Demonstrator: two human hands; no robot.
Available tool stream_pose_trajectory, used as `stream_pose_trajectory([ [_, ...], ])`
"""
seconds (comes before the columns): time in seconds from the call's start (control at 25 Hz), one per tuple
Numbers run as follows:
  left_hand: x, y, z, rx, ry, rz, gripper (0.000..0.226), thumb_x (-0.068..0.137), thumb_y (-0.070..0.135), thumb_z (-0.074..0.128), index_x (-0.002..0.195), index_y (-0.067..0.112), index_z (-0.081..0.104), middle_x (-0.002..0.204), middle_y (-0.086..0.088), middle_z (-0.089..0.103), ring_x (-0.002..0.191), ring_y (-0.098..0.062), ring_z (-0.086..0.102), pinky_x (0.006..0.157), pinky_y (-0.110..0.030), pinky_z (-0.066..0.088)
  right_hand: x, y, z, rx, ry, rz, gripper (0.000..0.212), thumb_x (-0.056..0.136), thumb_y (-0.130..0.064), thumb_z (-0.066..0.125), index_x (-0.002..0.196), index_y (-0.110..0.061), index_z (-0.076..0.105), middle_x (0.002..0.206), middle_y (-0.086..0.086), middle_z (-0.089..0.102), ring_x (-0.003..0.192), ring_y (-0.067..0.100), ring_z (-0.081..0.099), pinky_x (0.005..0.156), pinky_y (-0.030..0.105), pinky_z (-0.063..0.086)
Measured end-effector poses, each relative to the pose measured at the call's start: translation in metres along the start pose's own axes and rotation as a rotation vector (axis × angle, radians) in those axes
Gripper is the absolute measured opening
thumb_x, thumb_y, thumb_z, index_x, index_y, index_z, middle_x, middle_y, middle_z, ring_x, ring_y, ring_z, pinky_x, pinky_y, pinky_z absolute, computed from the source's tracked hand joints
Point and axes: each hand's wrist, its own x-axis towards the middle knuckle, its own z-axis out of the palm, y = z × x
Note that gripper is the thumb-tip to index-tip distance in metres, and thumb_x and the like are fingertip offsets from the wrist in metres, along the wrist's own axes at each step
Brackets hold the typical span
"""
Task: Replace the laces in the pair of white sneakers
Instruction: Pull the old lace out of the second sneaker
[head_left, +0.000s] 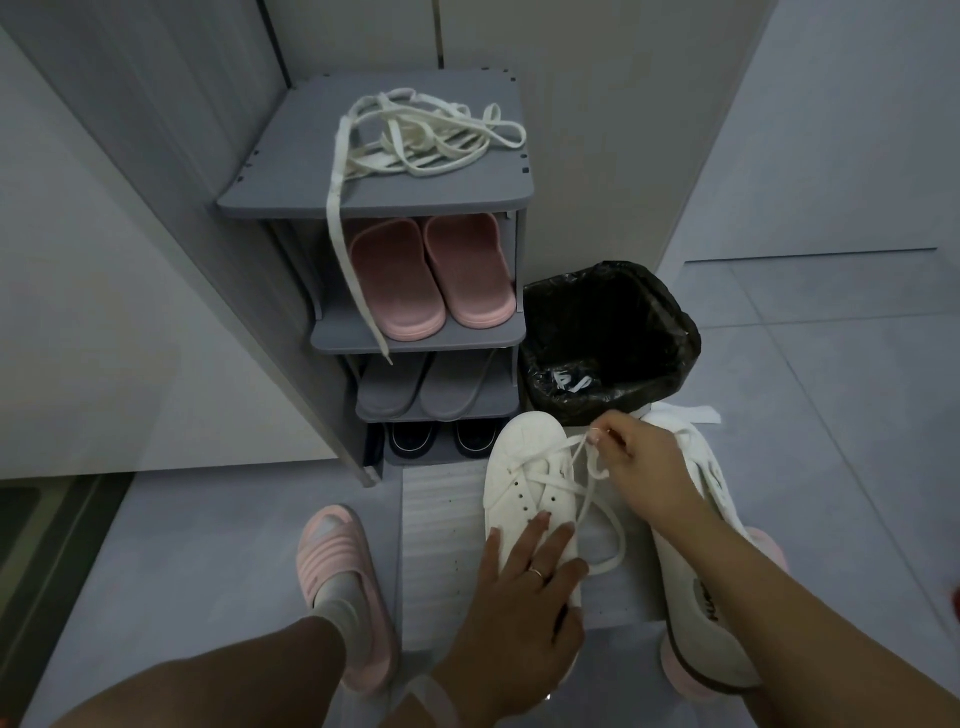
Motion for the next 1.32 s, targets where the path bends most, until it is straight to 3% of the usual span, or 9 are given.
stream_pose_trajectory([
  [0.24,0.000,0.003,-0.006,0.009,-0.013,0.048,0.033,0.081,0.041,0.042,0.113,0.037,0.051,0.141,0.011,0.046,0.137,-0.015,0.029,0.100,-0.056,0.036,-0.017,0.000,0.008,0.092,0.413,0.237,0.025,0.094,-0.015,0.043,0.085,0.001,0.061,0.072,0.009,0.056,0.067,0.023,0.048,0.057,0.028,0.025],
  [0.36,-0.001,0.003,-0.004,-0.012,0.009,0.013,0.031,0.081,0.040,0.042,0.111,0.037,0.051,0.140,0.011,0.047,0.137,-0.014,0.027,0.100,-0.052,0.038,0.002,0.004,-0.023,0.187,0.621,0.353,0.026,0.093,-0.018,0.042,0.088,0.000,0.059,0.078,0.013,0.055,0.077,0.027,0.051,0.070,0.030,0.034],
  [0.56,0.001,0.004,-0.003,-0.049,0.024,0.003,0.029,0.081,0.039,0.043,0.109,0.037,0.050,0.140,0.010,0.047,0.137,-0.014,0.026,0.099,-0.054,0.037,0.011,-0.019,-0.021,-0.181,0.098,0.094,0.034,0.095,-0.029,0.048,0.079,-0.004,0.064,0.086,0.009,0.054,0.072,0.019,0.046,0.059,0.025,0.031],
  [0.72,0.000,0.004,-0.001,-0.047,0.030,0.008,0.031,0.081,0.038,0.042,0.111,0.036,0.050,0.140,0.008,0.047,0.136,-0.016,0.028,0.099,-0.052,0.039,-0.006,-0.030,0.030,-0.514,-0.231,-0.090,0.028,0.096,-0.025,0.042,0.123,-0.019,0.042,0.094,0.007,0.063,0.085,0.024,0.061,0.069,0.032,0.047],
  [1.0,0.002,0.003,0.000,-0.017,0.014,0.011,0.035,0.080,0.040,0.042,0.114,0.035,0.052,0.140,0.006,0.048,0.135,-0.016,0.029,0.098,-0.052,0.040,0.003,-0.047,0.040,-0.870,-0.328,-0.280,0.036,0.089,-0.001,0.043,0.124,-0.008,0.037,0.112,0.008,0.059,0.097,0.030,0.063,0.066,0.031,0.035],
  [1.08,0.002,0.003,0.000,-0.039,0.019,0.008,0.034,0.080,0.039,0.043,0.113,0.035,0.052,0.141,0.007,0.047,0.136,-0.016,0.028,0.099,-0.053,0.038,0.001,-0.054,0.038,-0.689,-0.270,-0.286,0.022,0.093,-0.005,0.041,0.115,-0.008,0.043,0.099,0.008,0.062,0.086,0.026,0.064,0.063,0.030,0.036],
  [1.16,0.002,0.003,0.001,-0.059,0.029,0.011,0.033,0.080,0.039,0.043,0.112,0.035,0.051,0.140,0.008,0.047,0.136,-0.015,0.027,0.099,-0.054,0.038,0.008,-0.076,0.023,-0.232,-0.049,-0.199,0.007,0.096,-0.009,0.041,0.092,-0.010,0.047,0.072,0.004,0.056,0.061,0.013,0.057,0.053,0.023,0.037],
  [1.24,0.001,0.003,0.001,-0.051,0.035,0.019,0.030,0.080,0.039,0.044,0.109,0.037,0.049,0.139,0.010,0.048,0.137,-0.014,0.027,0.099,-0.053,0.038,0.030,-0.099,-0.014,0.274,0.283,-0.068,0.019,0.094,-0.009,0.046,0.077,-0.016,0.045,0.062,-0.004,0.049,0.049,0.002,0.049,0.048,0.015,0.041],
  [1.32,0.001,0.003,-0.001,-0.032,0.020,0.019,0.029,0.079,0.041,0.044,0.108,0.038,0.049,0.139,0.011,0.048,0.137,-0.013,0.027,0.099,-0.053,0.039,0.046,-0.115,-0.051,0.619,0.428,0.028,0.024,0.093,-0.008,0.049,0.074,-0.022,0.047,0.062,-0.007,0.050,0.047,-0.001,0.049,0.046,0.016,0.043],
])
